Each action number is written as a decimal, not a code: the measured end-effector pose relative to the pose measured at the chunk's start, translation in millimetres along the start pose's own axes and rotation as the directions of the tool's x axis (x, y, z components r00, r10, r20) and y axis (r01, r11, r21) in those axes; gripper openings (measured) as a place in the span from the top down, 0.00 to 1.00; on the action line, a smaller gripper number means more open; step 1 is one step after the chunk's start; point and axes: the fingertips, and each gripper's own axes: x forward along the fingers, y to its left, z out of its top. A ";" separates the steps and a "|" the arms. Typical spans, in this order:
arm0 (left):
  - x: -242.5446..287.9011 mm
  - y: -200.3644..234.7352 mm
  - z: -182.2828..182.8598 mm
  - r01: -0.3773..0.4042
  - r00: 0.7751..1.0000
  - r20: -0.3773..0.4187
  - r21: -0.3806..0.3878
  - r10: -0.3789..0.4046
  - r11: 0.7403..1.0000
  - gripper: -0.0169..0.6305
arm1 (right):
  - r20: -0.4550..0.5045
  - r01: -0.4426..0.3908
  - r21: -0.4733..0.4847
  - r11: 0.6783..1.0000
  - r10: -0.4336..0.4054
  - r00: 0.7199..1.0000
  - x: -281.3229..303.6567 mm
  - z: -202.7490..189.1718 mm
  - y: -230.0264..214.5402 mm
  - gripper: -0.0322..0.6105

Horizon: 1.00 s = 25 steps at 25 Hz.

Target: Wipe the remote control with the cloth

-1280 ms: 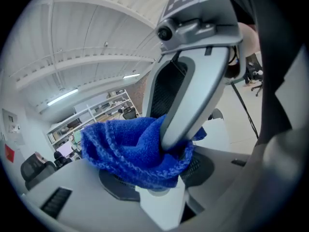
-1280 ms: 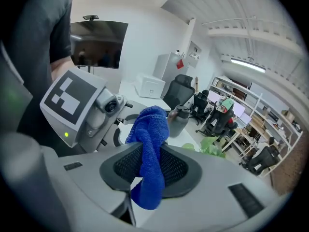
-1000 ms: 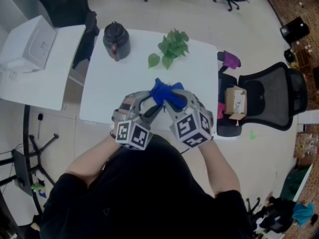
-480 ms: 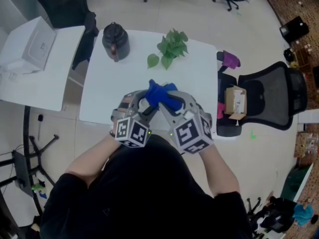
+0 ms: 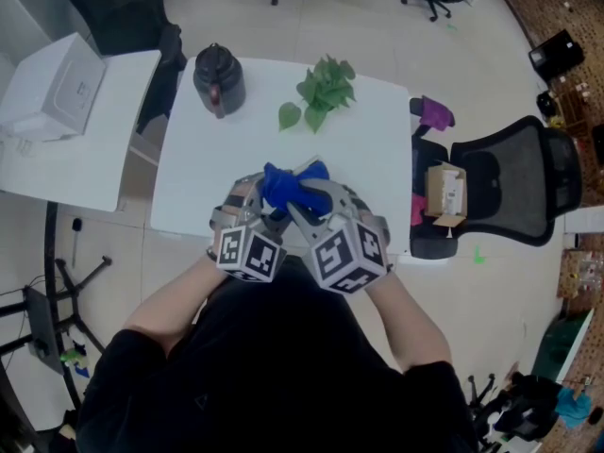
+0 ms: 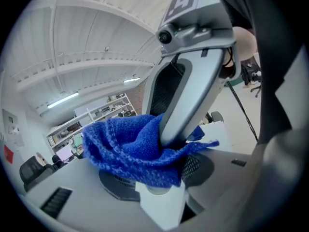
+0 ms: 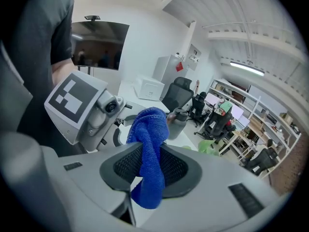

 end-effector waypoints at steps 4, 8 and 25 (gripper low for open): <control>-2.4 -3.3 5.8 0.012 1.000 0.027 0.014 -0.013 1.000 0.66 | -0.035 0.062 0.038 0.997 -0.061 0.998 -2.7 -19.2 -21.8 0.78; -6.1 -9.5 10.1 0.031 0.998 0.052 0.029 -0.032 0.999 0.66 | -0.080 0.140 0.096 0.985 -0.132 0.988 -6.5 -45.5 -51.0 0.78; 3.0 28.4 -17.3 0.081 0.995 0.096 -0.607 -0.029 0.790 0.66 | 0.094 0.215 0.388 0.896 -0.271 0.958 -53.3 -36.3 -82.7 0.78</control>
